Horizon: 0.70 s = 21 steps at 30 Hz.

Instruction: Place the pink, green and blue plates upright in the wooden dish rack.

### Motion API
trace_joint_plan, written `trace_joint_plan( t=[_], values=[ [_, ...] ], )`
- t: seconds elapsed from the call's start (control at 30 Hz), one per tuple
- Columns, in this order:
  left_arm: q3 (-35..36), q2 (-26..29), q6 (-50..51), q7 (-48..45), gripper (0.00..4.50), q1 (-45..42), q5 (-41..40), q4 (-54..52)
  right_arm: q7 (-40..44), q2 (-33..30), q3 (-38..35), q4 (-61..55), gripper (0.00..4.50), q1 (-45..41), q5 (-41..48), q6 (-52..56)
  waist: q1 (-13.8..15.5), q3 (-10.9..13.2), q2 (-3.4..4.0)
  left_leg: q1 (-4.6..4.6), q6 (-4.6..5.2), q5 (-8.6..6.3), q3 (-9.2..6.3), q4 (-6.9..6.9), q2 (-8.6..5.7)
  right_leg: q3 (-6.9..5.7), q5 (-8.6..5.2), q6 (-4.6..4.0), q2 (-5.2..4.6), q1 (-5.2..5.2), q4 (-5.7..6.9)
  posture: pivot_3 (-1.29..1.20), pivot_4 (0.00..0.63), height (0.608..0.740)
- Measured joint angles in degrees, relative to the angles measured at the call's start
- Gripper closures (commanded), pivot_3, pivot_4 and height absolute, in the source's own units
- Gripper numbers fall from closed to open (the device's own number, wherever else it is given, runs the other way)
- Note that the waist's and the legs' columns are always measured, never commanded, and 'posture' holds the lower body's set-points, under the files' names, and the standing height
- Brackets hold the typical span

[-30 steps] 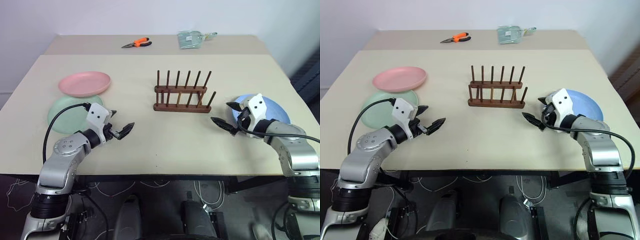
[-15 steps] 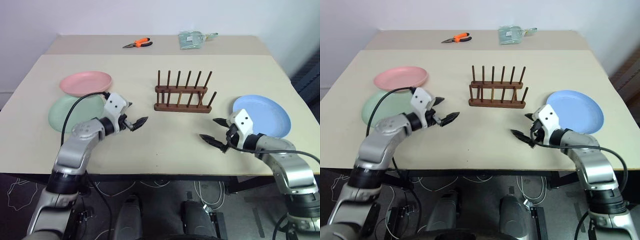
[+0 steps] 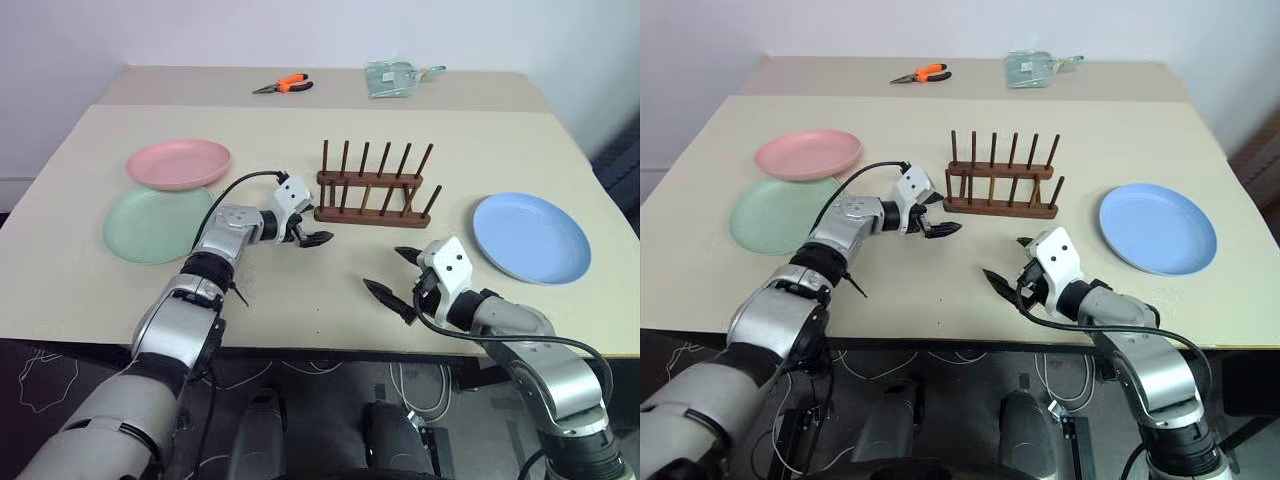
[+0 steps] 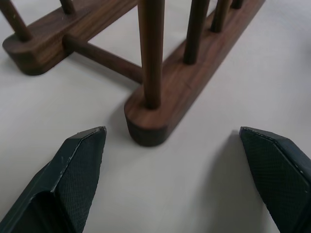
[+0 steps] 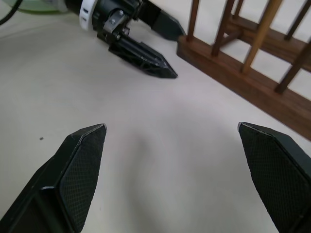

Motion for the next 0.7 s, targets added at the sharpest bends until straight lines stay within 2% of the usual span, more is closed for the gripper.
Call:
trace_joint_plan(
  t=[0.07, 0.2, 0.27, 0.43, 0.53, 0.7],
  values=[
    [0.6, -1.0, -1.4, 0.0, 1.24, -0.3, 0.1, 1.6, 0.0, -0.1, -0.5, 0.0, 0.0, 0.9, 0.0, -0.1, 0.0, 0.0, 0.0, 0.0, 0.0, 0.0, 0.0, 0.0, 0.0, 0.0, 0.0, 0.0, 0.0, 0.0, 0.0, 0.0, 0.15, 0.74],
    [2.2, -2.0, -3.0, 0.0, 3.23, -0.4, 0.2, 3.4, 0.0, -0.6, -0.9, 0.0, 0.0, 1.6, 0.0, -1.0, 0.0, 0.0, 0.0, 0.02, -0.01, 0.0, 0.0, 0.0, 0.0, 0.0, 0.0, 0.0, 0.0, 0.02, 0.02, 0.0, 0.15, 0.74],
    [2.9, -3.3, -3.9, 0.4, 3.78, -0.3, 0.5, 3.4, 0.0, -0.6, -0.9, 0.0, 0.0, 1.6, 0.0, -1.3, 0.0, 0.0, -0.01, 0.02, -0.01, 0.0, -0.01, 0.01, 0.0, 0.0, 0.0, 0.0, 0.0, 0.03, 0.03, 0.0, 0.15, 0.74],
    [3.6, -2.9, -4.9, -1.7, 3.78, 1.7, 0.9, 1.1, 1.2, -1.6, -0.9, 1.4, 0.0, 1.1, -0.3, -2.4, -0.1, 0.0, 0.0, 0.05, -0.01, 0.01, -0.01, 0.0, 0.0, 0.0, 0.03, 0.05, 0.0, 0.04, 0.04, 0.0, 0.15, 0.74],
    [3.5, -2.7, -4.9, -5.7, 3.78, 4.9, 0.5, -4.1, 2.6, -3.0, -0.9, 2.8, 0.0, 0.5, -0.4, -3.1, 0.0, 0.0, 0.0, 0.04, -0.01, 0.01, -0.01, 0.0, 0.0, 0.0, 0.03, 0.05, 0.0, 0.05, 0.03, 0.0, 0.15, 0.74],
    [0.4, 1.6, -1.9, -16.6, 3.78, 14.5, -0.1, -22.3, 7.4, -8.2, -2.7, 3.8, 0.0, 2.6, 0.5, -3.0, -0.1, 0.0, 0.01, 0.06, -0.01, 0.01, -0.01, -0.04, 0.01, 0.0, 0.04, 0.07, 0.0, 0.04, 0.07, 0.0, 0.15, 0.74]
  ],
)
